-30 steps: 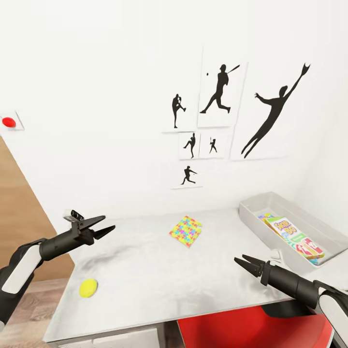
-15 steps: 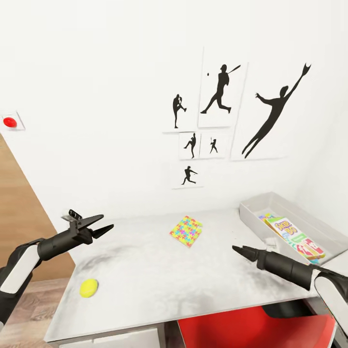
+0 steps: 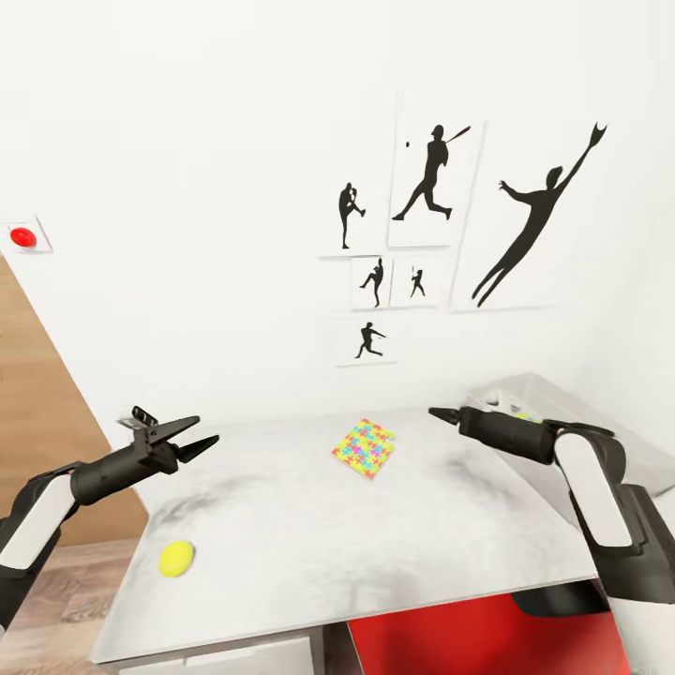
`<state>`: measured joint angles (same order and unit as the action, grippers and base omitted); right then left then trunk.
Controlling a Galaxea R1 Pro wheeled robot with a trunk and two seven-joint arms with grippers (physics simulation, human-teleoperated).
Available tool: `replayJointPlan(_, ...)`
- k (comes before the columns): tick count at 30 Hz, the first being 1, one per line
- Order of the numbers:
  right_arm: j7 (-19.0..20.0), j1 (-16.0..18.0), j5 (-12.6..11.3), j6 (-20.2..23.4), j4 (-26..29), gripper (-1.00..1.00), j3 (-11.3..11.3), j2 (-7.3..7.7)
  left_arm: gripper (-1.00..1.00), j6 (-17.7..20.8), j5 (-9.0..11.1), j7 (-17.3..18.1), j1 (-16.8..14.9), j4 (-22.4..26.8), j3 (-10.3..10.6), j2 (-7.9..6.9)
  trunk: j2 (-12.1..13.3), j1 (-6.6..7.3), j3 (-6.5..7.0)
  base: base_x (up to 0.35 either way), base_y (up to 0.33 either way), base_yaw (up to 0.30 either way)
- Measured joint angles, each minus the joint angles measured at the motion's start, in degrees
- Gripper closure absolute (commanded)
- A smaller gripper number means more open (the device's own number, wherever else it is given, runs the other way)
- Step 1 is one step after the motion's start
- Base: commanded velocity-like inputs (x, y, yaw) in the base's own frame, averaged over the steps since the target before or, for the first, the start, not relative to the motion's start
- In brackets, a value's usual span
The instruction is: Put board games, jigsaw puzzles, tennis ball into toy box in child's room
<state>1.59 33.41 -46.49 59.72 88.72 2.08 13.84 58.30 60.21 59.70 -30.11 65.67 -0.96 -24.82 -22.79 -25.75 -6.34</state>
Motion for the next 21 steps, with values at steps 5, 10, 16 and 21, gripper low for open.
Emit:
replayJointPlan(5,-1.5,0.3,0.1,0.0,-0.2,-1.00,-0.1,-0.18,-1.00,0.0,0.0,0.0,0.0,0.0,0.0,-0.07,0.0,0.00,0.00,0.000,0.261,0.000)
replayJointPlan(10,-1.8,0.3,0.3,0.0,-0.2,-1.00,-0.2,-0.21,-1.00,0.0,0.0,0.0,0.0,-0.1,0.0,-0.11,0.0,0.00,0.00,0.000,0.285,0.000)
replayJointPlan(16,-1.9,0.3,0.4,0.0,-0.2,-1.00,-0.3,-0.22,-1.00,0.0,0.0,0.0,0.0,-0.1,0.0,-0.13,0.0,0.02,0.00,0.096,0.269,0.001)
replayJointPlan(21,-1.9,0.3,0.5,0.0,-0.2,-1.00,-0.3,-0.23,-1.00,0.0,0.0,0.0,0.0,-0.2,0.0,-0.14,0.0,0.03,0.00,0.244,0.136,0.101)
